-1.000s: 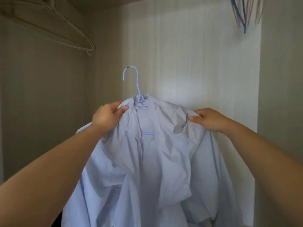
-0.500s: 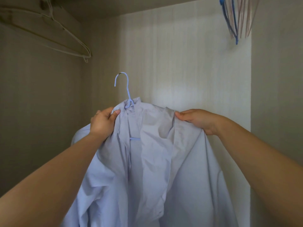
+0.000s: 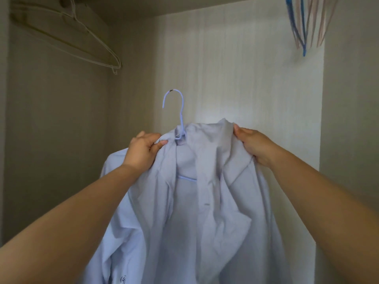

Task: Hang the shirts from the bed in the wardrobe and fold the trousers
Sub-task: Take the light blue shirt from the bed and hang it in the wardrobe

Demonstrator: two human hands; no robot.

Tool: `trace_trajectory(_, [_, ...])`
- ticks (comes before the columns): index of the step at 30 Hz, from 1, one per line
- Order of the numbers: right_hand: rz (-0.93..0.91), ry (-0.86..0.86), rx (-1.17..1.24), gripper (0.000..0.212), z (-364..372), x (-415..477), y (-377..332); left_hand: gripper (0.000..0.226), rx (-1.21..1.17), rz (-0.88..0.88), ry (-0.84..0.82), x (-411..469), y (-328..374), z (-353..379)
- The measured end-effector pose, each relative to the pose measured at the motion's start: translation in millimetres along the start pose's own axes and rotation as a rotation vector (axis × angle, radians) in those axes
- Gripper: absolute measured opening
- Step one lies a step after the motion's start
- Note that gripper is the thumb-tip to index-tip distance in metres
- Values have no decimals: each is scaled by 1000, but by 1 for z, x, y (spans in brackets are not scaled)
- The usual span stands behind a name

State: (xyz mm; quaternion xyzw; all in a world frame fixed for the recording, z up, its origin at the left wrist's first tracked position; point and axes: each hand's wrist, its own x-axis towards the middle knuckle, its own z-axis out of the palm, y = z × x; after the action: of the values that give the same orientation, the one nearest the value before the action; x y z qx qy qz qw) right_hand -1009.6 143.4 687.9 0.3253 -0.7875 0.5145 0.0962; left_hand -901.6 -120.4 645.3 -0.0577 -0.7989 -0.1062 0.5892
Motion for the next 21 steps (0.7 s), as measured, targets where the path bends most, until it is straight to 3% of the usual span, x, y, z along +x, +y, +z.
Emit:
trace_trajectory(3, [84, -88, -429, 51, -3, 0, 10, 40, -88, -174, 30, 1, -7, -1])
trace_trajectory(4, [84, -73, -438, 53, -6, 0, 11, 33, -79, -226, 21, 1, -11, -2])
trace_trajectory(6, [104, -77, -302, 56, -13, 0, 12, 28, -55, -291, 1, 2, -16, -4])
trace_trajectory(10, [96, -267, -194, 68, -19, -9, 2, 37, -46, -331, 25, 7, -13, -10])
trace_trajectory(15, [34, -453, -69, 62, -14, -15, -16, 37, -58, -304, 12, 11, -5, -10])
trace_trajectory(18, [-32, -307, -58, 36, -6, -14, -17, 42, -31, -299, 13, 15, -6, -8])
trace_trajectory(21, [-65, -150, -35, 25, -4, -9, -21, 21, -12, -364, 25, 24, -9, -2])
